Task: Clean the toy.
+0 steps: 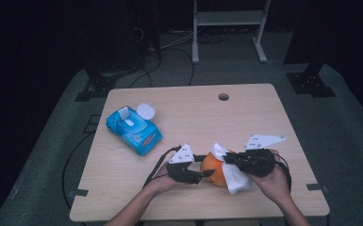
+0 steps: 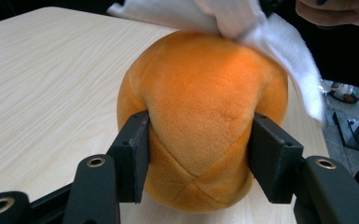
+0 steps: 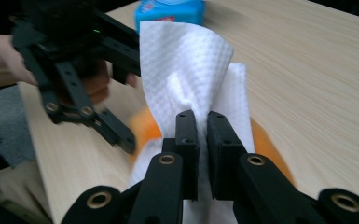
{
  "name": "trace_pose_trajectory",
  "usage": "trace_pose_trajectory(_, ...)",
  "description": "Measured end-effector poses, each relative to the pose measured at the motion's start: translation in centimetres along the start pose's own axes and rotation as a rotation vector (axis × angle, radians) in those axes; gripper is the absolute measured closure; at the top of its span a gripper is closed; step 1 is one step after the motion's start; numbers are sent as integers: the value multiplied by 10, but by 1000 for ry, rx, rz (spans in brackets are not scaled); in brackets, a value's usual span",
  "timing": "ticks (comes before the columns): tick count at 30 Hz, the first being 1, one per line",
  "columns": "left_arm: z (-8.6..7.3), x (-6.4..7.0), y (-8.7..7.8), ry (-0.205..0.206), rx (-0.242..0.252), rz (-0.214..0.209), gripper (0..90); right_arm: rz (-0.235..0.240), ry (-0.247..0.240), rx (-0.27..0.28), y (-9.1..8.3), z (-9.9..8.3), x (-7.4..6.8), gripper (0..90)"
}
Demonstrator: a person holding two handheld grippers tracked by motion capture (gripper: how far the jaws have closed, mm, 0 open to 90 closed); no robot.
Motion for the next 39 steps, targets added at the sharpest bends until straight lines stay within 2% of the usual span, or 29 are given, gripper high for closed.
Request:
trace_pose_trajectory(3, 2, 4, 1, 29, -3, -3, 437, 64, -28, 14, 11, 12, -16, 833)
trace_pose_trajectory(5, 1, 5, 1, 39, -10, 0, 437, 80, -61, 7, 18, 18, -23, 833)
trace_pose_trajectory(7, 0, 3, 0, 27, -7, -2, 437, 69, -87, -11, 23, 21, -25, 832)
trace_pose_trajectory(11, -3, -1, -1, 21, -14, -4, 436, 16, -68, -19, 17, 18, -10, 831)
trace_pose_trajectory(14, -5, -6, -2, 5, -18, -2, 431, -27, -19, -19, 6, 5, 7, 831)
trace_pose_trajectory(16, -7, -9, -3, -4, -19, 2, 426, -39, 17, -20, -1, -6, 14, 831)
trace_pose_trajectory(19, -8, -11, -2, -12, -20, 18, 388, -45, 52, -19, -7, -20, 17, 831)
trace_pose_trajectory(21, -6, -11, -3, -23, -15, 12, 324, -47, 59, -17, -8, -26, 14, 831)
trace_pose_trajectory(24, 2, -6, -6, -40, 36, -25, 264, -49, 48, -11, -7, -27, 11, 831)
trace_pose_trajectory(26, 6, 0, -5, -18, 47, -40, 270, -40, 36, -18, -4, -24, 8, 831)
trace_pose_trajectory(28, 4, 2, -1, 10, 20, -18, 320, -42, 9, -30, 2, -19, 5, 831)
trace_pose_trajectory(31, -1, -3, 0, -17, 8, -8, 365, -56, -23, -44, 11, -10, 1, 830)
trace_pose_trajectory(33, -3, -7, -3, -25, -5, 17, 384, -39, -42, -30, 15, -4, -3, 830)
trace_pose_trajectory(36, -6, -10, -5, -45, -8, 24, 394, -32, -64, -27, 17, 0, -6, 830)
trace_pose_trajectory(39, -7, -12, -6, -55, -13, 21, 399, -42, -47, -31, 14, -6, -2, 830)
Point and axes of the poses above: each handheld gripper's, and its own axes: y roughly forward along the jaws, z roughly out of its top, x roughly to its right, the point moved 4 cm from there along y, roughly forward along the jaws, and after that the axes turned 14 degrees about -y, right-handed, at the moved point
